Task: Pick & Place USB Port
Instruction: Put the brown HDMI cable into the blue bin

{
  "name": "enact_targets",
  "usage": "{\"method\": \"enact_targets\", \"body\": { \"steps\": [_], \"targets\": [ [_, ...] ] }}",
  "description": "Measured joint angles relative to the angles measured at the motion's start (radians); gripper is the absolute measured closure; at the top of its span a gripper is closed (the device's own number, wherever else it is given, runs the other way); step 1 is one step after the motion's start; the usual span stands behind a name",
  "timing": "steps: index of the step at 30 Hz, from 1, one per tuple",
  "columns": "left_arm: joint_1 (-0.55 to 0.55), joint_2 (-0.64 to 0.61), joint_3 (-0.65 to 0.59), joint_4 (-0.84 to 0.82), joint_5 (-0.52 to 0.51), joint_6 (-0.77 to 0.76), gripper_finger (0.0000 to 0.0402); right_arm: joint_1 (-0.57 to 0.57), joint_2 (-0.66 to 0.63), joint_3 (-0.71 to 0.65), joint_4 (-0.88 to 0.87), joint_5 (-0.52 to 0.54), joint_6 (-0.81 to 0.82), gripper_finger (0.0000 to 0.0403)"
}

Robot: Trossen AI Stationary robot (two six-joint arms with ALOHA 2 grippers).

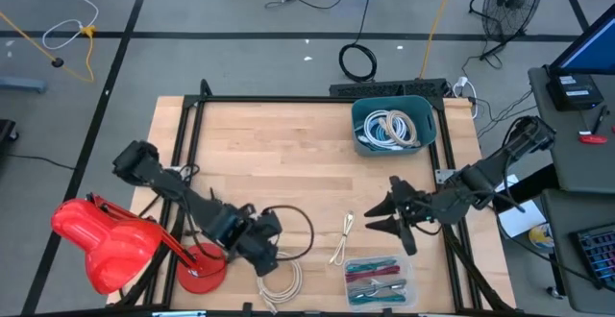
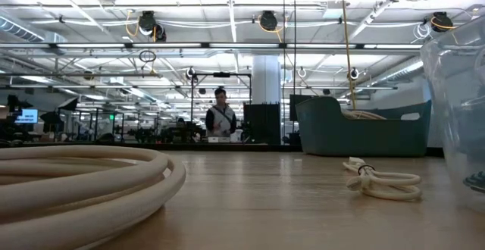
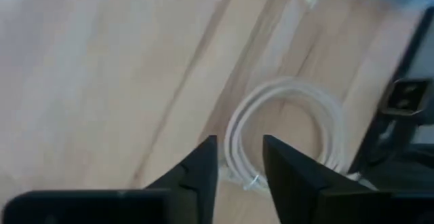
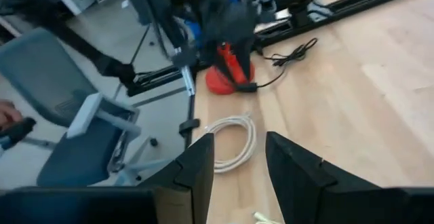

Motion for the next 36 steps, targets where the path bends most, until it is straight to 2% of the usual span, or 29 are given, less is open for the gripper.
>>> {"method": "enact_targets", "body": {
  "steps": [3,6,10,20,27,36],
  "targets": [
    [-0.013,0.0,-0.088,0.088,0.02,-0.049,0.0239,-0.004,-0.001,0.0,-0.009,0.031,-0.015,0.0275],
    [-0.014,0.0,-0.162,0.276,0.029,-0.003,0.0197,-0.015,-0.001,-0.015,-0.011,0.047,-0.016,0.0275],
    [-0.013,0.005,-0.22,0.459,0.042,0.041,0.0168,-0.028,0.0,-0.045,-0.014,0.046,0.015,0.0275],
    [0.0,0.176,-0.222,0.494,0.142,0.067,0.0165,-0.025,0.0,-0.114,0.053,0.021,0.083,0.0275],
    [0.001,0.213,-0.218,0.383,0.103,0.094,0.0165,-0.024,-0.005,-0.115,0.054,0.016,0.083,0.0275],
    [0.024,0.212,-0.218,0.355,0.076,0.119,0.0165,-0.024,-0.007,-0.115,0.056,0.016,0.066,0.0275]
  ]
}}
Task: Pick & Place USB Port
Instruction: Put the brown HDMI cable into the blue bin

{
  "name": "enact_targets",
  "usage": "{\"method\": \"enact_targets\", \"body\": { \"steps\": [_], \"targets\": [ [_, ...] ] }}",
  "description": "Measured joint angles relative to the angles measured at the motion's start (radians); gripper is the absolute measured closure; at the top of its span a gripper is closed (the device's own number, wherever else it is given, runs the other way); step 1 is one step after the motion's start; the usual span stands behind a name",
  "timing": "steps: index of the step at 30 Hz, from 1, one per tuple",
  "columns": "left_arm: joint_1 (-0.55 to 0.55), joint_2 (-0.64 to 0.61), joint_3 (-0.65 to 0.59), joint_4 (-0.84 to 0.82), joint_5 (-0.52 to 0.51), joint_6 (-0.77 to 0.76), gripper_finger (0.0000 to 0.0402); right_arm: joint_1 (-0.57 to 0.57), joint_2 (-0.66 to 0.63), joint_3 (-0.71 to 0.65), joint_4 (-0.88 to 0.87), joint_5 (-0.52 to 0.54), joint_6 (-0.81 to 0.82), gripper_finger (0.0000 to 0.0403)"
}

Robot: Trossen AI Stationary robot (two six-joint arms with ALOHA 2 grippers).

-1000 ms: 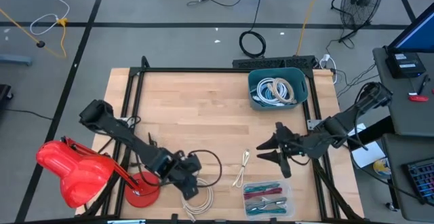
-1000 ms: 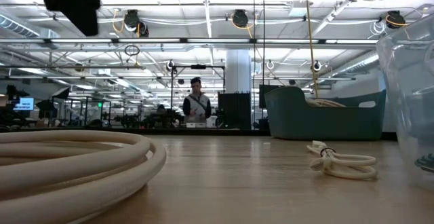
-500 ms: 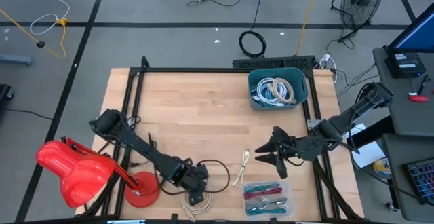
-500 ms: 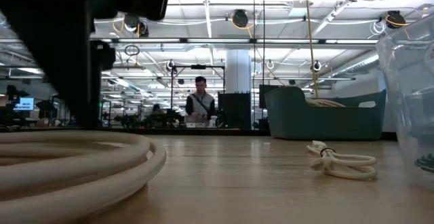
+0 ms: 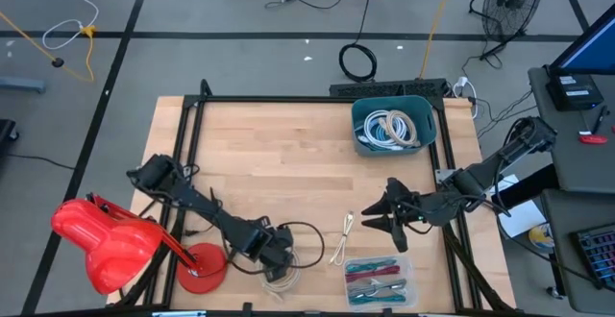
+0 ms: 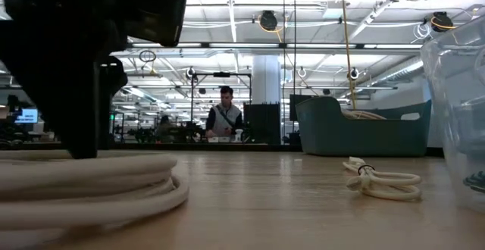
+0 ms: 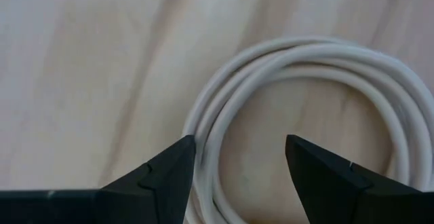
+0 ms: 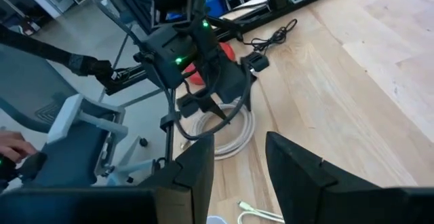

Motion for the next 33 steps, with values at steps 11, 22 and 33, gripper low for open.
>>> {"method": "enact_targets", "body": {
  "steps": [11,22,33],
  "targets": [
    [0.048,-0.004,-0.001,-0.037,-0.03,0.024,0.0165,0.0,0.0,0.0,0.063,0.0,-0.033,0.0275],
    [0.042,-0.066,-0.001,-0.134,-0.077,0.023,0.0165,0.0,0.0,0.0,0.072,0.0,-0.025,0.0275],
    [0.063,-0.004,-0.003,-0.152,-0.017,0.077,0.0165,-0.001,0.0,0.0,0.095,0.0,-0.038,0.0275]
  ]
}}
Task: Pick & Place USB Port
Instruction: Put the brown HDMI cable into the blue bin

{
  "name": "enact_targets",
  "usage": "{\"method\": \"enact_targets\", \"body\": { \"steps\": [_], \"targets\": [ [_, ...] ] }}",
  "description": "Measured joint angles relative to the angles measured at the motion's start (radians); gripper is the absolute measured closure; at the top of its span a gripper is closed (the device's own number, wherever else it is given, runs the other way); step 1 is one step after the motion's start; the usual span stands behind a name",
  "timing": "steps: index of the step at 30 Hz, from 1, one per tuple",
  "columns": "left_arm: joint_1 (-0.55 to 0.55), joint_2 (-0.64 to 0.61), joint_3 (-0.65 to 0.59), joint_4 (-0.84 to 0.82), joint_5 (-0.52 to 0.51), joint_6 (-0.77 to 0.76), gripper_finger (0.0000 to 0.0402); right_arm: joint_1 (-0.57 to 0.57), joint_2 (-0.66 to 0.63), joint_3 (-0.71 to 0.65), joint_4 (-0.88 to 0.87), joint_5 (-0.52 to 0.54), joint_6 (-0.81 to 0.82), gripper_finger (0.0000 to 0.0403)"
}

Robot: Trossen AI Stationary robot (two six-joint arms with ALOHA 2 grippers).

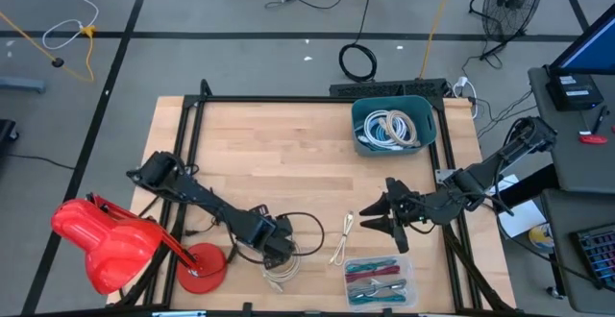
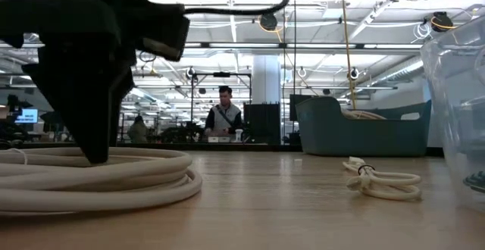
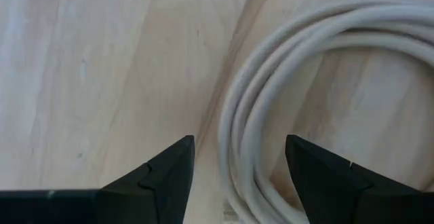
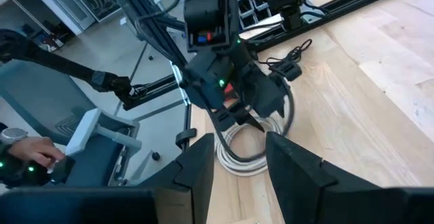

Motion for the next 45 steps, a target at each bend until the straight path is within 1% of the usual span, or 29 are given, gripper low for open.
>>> {"method": "enact_targets", "body": {
  "steps": [4,7,10,15,19,24,27,29,32,35,38,40,43,45],
  "targets": [
    [0.017,0.028,0.0,-0.004,0.0,0.001,0.0168,0.0,0.0,0.0,0.001,0.0,0.005,0.0275],
    [0.03,0.03,0.0,-0.003,0.008,-0.005,0.0189,0.0,0.0,0.0,0.007,0.0,0.005,0.0275],
    [0.045,0.031,0.0,0.002,0.014,-0.003,0.0236,0.0,0.0,0.0,0.008,0.0,0.005,0.0275],
    [0.069,0.029,0.0,-0.001,0.013,-0.011,0.0344,0.0,0.0,0.0,0.008,0.0,0.005,0.0275],
    [0.09,0.024,0.0,-0.004,0.001,-0.095,0.0348,0.0,0.0,0.0,0.008,0.001,0.006,0.0275],
    [0.138,-0.016,0.0,-0.004,-0.071,-0.259,0.0348,0.0,0.0,0.0,0.007,0.01,0.025,0.0275],
    [0.168,-0.081,0.0,-0.004,-0.154,-0.386,0.0348,0.0,0.0,0.0,0.007,0.037,0.03,0.0275],
    [0.187,-0.143,0.0,-0.005,-0.246,-0.49,0.0348,0.0,0.0,0.0,0.007,0.062,0.032,0.0275],
    [0.215,-0.252,0.0,-0.002,-0.432,-0.641,0.0348,0.0,0.0,0.0,0.007,0.124,0.036,0.0275],
    [0.238,-0.359,0.0,0.011,-0.63,-0.724,0.0348,0.0,0.0,0.0,0.008,0.235,0.054,0.0275],
    [0.264,-0.456,0.0,0.056,-0.781,-0.739,0.0348,0.001,0.0,0.0,0.008,0.37,0.051,0.0275],
    [0.286,-0.504,0.0,0.117,-0.856,-0.705,0.0348,0.001,0.004,0.0,0.024,0.472,0.022,0.0275],
    [0.322,-0.545,0.0,0.247,-0.898,-0.584,0.0348,-0.002,0.017,0.0,0.135,0.582,-0.13,0.0275],
    [0.341,-0.554,0.0,0.335,-0.898,-0.507,0.0348,-0.019,0.036,0.0,0.269,0.608,-0.284,0.0275]
  ]
}}
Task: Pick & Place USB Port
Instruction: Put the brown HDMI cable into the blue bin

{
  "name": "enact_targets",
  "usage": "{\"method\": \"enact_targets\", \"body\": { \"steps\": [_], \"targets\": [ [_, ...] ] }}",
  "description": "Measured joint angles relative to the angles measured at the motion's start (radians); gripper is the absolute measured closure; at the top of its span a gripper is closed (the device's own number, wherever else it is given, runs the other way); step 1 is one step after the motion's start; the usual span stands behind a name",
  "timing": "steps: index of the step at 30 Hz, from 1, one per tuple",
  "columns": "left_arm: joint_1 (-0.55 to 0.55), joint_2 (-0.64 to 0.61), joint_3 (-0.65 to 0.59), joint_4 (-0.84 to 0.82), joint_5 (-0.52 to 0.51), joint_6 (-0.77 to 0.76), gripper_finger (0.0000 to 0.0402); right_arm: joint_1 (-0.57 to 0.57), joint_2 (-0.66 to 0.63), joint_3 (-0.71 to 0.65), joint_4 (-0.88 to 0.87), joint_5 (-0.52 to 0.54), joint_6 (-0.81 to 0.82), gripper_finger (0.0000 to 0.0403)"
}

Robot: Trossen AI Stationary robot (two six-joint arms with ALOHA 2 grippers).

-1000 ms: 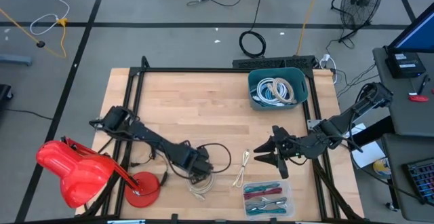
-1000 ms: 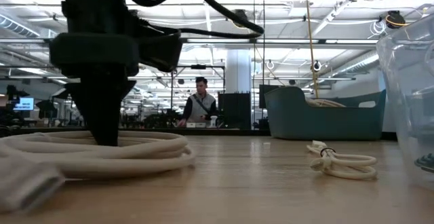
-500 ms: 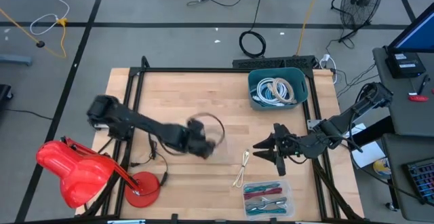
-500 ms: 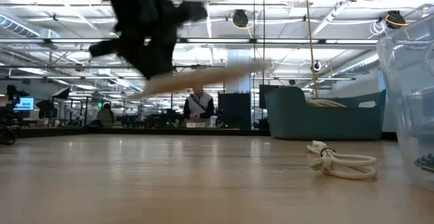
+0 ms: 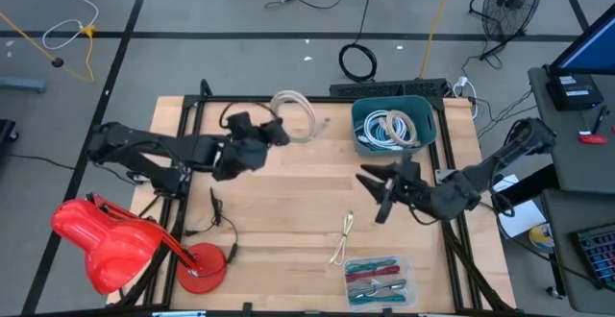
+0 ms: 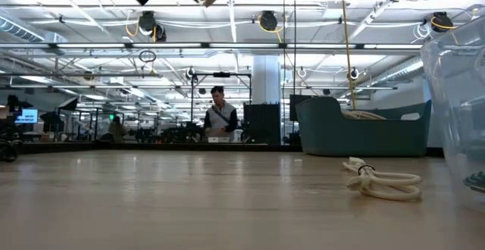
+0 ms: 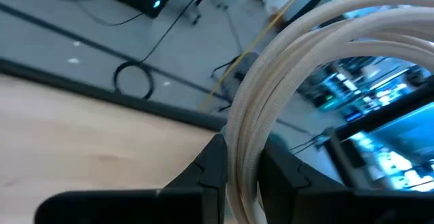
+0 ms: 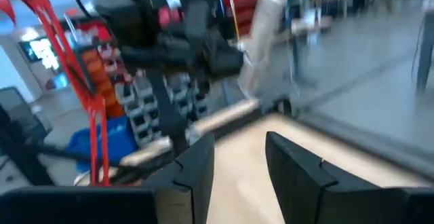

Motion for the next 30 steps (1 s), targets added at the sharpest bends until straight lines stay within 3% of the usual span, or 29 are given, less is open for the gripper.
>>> {"method": "enact_targets", "body": {
  "steps": [4,7,10,21,26,30],
  "targets": [
    [0.033,0.007,0.0,0.195,0.005,0.127,0.0348,-0.062,0.055,0.0,0.32,-0.097,-0.262,0.0274],
    [0.048,0.026,0.001,0.338,0.018,0.217,0.0348,-0.113,0.092,0.0,0.444,-0.187,-0.342,0.0267],
    [0.046,0.042,0.004,0.423,0.035,0.264,0.0348,-0.157,0.106,0.0,0.444,-0.214,-0.341,0.0252],
    [-0.011,0.063,0.023,0.436,0.036,0.286,0.0348,-0.252,0.11,0.0,0.435,-0.223,-0.282,0.0181],
    [-0.007,0.084,0.023,0.456,0.036,0.283,0.0348,-0.275,0.14,0.0,0.438,-0.313,-0.24,0.0172],
    [-0.005,0.105,0.023,0.498,0.062,0.309,0.0348,-0.28,0.171,0.0,0.463,-0.319,-0.217,0.0174]
  ]
}}
